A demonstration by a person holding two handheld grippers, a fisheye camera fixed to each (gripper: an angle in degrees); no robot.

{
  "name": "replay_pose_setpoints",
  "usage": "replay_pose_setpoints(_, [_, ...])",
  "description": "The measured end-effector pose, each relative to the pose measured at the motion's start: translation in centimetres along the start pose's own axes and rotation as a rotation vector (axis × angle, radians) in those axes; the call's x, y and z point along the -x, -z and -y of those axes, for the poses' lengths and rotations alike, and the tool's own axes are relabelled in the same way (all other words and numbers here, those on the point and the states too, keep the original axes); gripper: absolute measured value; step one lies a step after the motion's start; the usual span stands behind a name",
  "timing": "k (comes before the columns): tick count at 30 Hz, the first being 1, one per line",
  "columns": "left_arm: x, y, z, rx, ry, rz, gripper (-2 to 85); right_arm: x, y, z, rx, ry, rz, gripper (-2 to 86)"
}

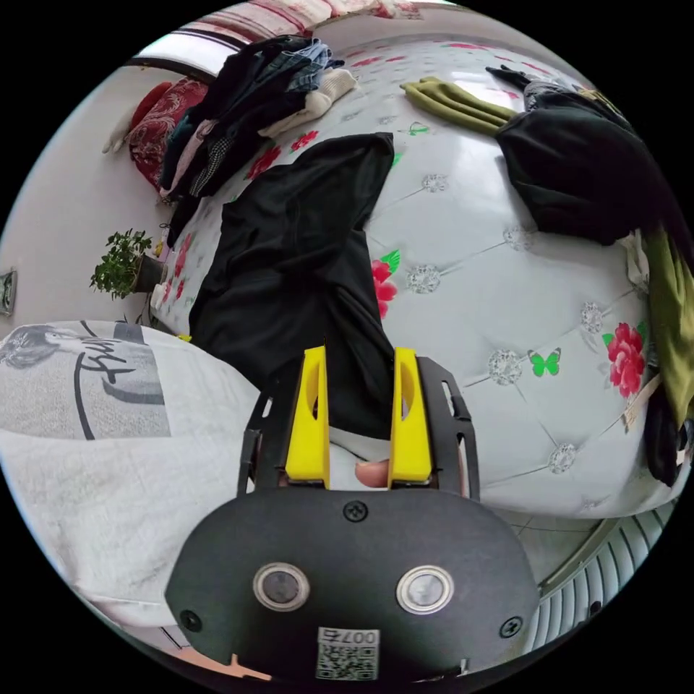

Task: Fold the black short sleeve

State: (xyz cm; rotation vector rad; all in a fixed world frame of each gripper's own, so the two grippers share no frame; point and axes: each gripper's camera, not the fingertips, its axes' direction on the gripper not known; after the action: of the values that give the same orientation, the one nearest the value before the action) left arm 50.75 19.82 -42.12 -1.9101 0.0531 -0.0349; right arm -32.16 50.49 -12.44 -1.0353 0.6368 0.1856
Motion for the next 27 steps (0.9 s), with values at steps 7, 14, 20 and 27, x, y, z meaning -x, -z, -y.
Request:
replay_pose_setpoints(7, [-2.7, -1.6, 1.0, 0.047, -0.075, 0.19, 7.7, 3.8, -1.8, -0.3, 0.089, 0.121, -0.057, 8.7])
replay_pose_setpoints(14, [-1.4, 0.4, -0.2, -0.028, -0.036, 0.199, 7.2, 4.1, 2.3, 0.0, 0.067, 0.171, -0.131, 7.9])
replay_pose_setpoints(20, [4.1, -1.3, -1.8, 0.054, 0.12, 0.088, 9.0, 1.9, 3.6, -0.6, 0.094, 0.14, -0.058, 6.6])
replay_pose_setpoints(27, [6.4, -0.4, -1.4, 0.086, 0.054, 0.08, 0.3, 1.2, 5.1, -0.6, 0.105, 0.161, -0.042, 1.5])
